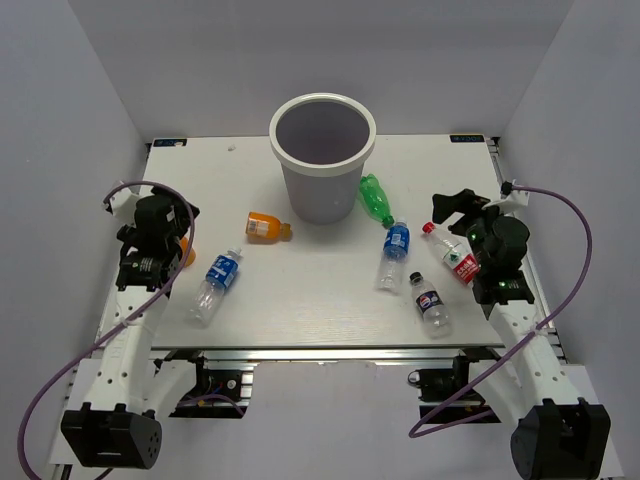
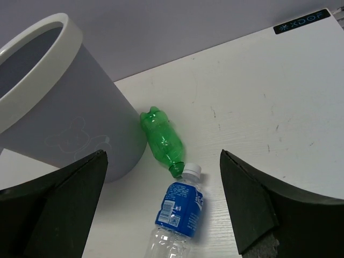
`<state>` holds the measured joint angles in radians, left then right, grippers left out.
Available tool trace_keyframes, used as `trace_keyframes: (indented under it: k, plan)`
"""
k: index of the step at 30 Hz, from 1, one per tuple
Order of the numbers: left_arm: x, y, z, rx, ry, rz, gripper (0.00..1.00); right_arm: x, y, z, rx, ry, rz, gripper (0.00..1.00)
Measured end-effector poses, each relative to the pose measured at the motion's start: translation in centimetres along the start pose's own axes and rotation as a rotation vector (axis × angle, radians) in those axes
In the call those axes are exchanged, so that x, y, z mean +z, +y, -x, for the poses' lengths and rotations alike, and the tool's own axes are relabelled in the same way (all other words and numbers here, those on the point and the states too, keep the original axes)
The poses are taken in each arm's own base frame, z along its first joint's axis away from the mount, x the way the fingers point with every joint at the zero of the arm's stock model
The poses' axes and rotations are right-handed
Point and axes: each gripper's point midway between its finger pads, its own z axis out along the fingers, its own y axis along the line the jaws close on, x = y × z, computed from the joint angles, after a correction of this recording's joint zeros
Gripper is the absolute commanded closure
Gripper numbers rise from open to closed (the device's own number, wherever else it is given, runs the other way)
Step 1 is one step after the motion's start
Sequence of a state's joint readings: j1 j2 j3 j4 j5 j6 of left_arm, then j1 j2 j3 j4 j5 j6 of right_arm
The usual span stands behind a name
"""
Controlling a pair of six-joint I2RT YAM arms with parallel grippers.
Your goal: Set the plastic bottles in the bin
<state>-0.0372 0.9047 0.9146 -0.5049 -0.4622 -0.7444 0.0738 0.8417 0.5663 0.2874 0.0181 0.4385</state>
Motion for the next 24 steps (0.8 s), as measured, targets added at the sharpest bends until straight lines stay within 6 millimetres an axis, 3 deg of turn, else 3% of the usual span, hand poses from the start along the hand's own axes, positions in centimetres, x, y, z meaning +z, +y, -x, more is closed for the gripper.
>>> trace_keyframes:
  k: [6,15,24]
  plan:
    - [1.4,1.3,-2.0,0.01,0.052,0.083,0.02,-0.4,1.3,0.4,-0.016,-0.023,0.077,0.11]
    - [5.0,4.2,-7.0,0.109,0.184,0.257,0.02,0.4,0.2,-2.4,-0.015,0.061,0.053,0.11]
    - [7.3,6.9,-7.5,0.129,0.186,0.346,0.02,1.1,-0.2,-4.6,-0.014,0.16,0.053,0.11]
